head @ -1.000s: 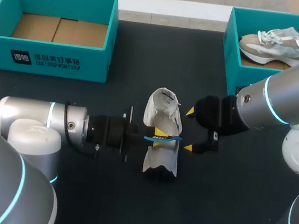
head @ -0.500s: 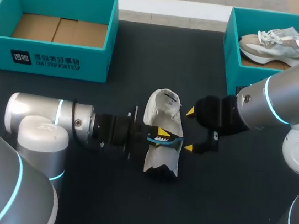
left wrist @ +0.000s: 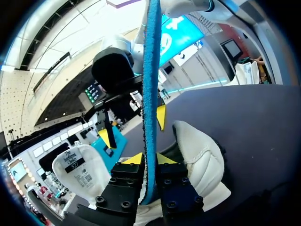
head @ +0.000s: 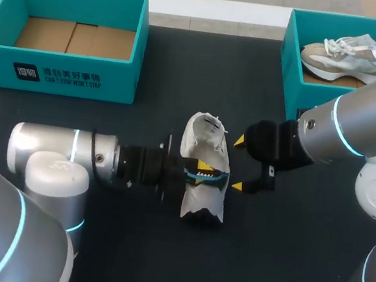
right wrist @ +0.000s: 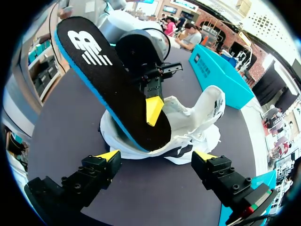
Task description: Take the shoe out of the shoebox, open the shoe tongue, remove and reinsert the insole, then place the shoe into the shoebox
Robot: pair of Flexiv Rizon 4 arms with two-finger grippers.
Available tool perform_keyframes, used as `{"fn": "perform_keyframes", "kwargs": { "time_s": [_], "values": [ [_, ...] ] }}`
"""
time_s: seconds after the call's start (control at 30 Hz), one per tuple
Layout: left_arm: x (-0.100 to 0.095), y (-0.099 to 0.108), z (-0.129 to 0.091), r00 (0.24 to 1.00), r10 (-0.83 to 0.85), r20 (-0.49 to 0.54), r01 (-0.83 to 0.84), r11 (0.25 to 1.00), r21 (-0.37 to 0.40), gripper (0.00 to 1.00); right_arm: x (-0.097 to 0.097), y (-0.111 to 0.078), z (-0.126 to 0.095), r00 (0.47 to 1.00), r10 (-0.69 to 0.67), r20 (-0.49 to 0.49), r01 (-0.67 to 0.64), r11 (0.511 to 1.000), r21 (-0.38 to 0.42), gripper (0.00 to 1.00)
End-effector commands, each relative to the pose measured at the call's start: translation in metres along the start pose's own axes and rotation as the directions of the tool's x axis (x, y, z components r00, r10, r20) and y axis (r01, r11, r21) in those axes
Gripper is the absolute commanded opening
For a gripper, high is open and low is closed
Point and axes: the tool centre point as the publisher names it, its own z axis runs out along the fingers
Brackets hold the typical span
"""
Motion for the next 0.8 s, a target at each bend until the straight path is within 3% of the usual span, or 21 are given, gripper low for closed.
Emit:
{"fn": "perform_keyframes", "kwargs": {
  "time_s": [0.03,0.47,0.57,0.63,0.8],
  "values": [
    [0.002,-0.01,-0.008,1.0,0.009,0.014,-0.009,1.0,-0.002,0.23,0.001,0.001,0.002,1.0,0.0,0.004,0.0,1.0,0.002,1.0],
    [-0.005,-0.037,-0.015,0.999,0.039,0.032,-0.04,0.999,0.026,0.07,0.001,0.001,0.002,1.0,0.0,0.004,0.0,1.0,0.002,1.0],
    [-0.001,-0.037,-0.015,0.999,0.04,0.03,-0.041,0.999,0.023,0.06,0.001,0.001,0.002,1.0,0.0,0.004,0.0,1.0,0.002,1.0],
    [0.002,-0.035,-0.014,0.999,0.039,0.023,-0.039,0.999,0.015,0.0,0.001,0.001,0.002,1.0,0.0,0.004,0.0,1.0,0.002,1.0],
    [0.006,-0.024,-0.006,0.999,0.05,-0.001,-0.05,0.999,-0.01,0.0,0.001,0.001,0.002,1.0,0.0,0.004,0.0,1.0,0.002,1.0]
  ]
}}
